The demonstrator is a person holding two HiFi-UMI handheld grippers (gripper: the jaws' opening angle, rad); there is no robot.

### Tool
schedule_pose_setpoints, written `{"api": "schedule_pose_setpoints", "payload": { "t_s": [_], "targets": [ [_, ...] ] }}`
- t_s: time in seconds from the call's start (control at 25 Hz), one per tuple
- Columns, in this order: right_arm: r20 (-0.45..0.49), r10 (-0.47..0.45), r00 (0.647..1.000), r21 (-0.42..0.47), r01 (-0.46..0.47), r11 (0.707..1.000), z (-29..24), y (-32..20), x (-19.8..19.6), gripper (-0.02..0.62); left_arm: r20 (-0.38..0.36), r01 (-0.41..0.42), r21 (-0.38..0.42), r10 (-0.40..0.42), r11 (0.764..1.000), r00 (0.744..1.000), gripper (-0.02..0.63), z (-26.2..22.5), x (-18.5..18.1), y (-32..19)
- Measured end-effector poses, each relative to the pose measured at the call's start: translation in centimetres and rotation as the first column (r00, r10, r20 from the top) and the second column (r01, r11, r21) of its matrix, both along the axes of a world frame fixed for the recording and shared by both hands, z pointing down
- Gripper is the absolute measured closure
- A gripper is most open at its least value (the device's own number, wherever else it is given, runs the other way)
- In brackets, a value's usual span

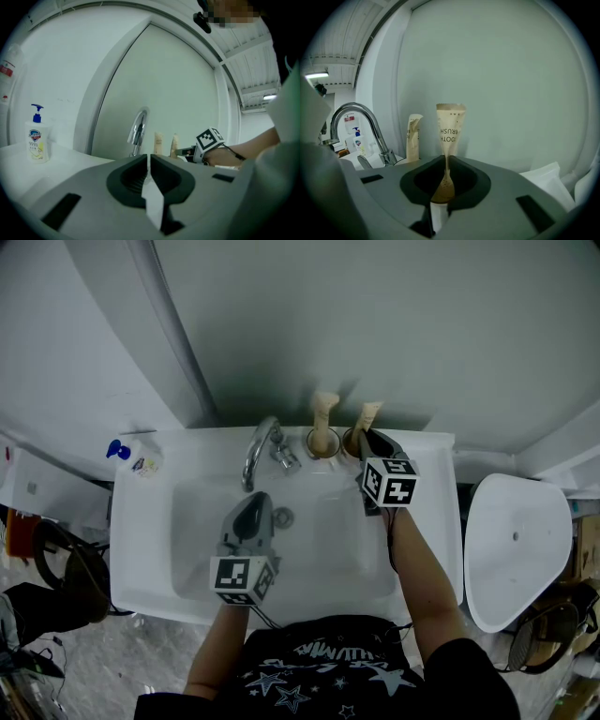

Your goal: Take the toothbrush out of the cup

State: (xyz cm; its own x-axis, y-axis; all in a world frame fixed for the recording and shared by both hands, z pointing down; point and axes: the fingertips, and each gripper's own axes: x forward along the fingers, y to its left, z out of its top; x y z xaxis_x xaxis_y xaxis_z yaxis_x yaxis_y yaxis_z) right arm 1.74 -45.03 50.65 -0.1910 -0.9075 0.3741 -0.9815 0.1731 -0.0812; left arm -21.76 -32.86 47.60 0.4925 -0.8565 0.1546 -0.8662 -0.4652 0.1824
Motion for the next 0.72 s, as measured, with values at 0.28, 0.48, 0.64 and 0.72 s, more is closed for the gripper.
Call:
{"api": "schedule_pose_setpoints", "payload": {
  "t_s": [0.28,0.48,0.64,0.72],
  "targets": [
    [0.011,0.001,1.0,0.019,-0.001,1.0,-0.7,0.3,-0.2,0.56,-0.005,-0.002,-0.003,0.002,1.0,1.0,0.577,0.0,0.0,0.1],
    [0.022,0.004,1.0,0.043,-0.005,0.999,-1.7,0.9,0.1,0.563,-0.012,-0.017,-0.011,0.016,1.0,1.0,0.578,0.2,0.4,0.3],
    [0.044,0.005,0.999,0.082,-0.008,0.997,-3.2,1.5,0.4,0.566,-0.009,-0.031,-0.003,0.031,1.0,0.999,0.578,-0.2,0.9,0.7],
    [0.06,0.007,0.998,0.102,-0.013,0.995,-4.1,1.8,0.6,0.566,-0.006,-0.033,0.001,0.033,0.999,0.999,0.578,-0.4,1.1,1.0]
  ]
}}
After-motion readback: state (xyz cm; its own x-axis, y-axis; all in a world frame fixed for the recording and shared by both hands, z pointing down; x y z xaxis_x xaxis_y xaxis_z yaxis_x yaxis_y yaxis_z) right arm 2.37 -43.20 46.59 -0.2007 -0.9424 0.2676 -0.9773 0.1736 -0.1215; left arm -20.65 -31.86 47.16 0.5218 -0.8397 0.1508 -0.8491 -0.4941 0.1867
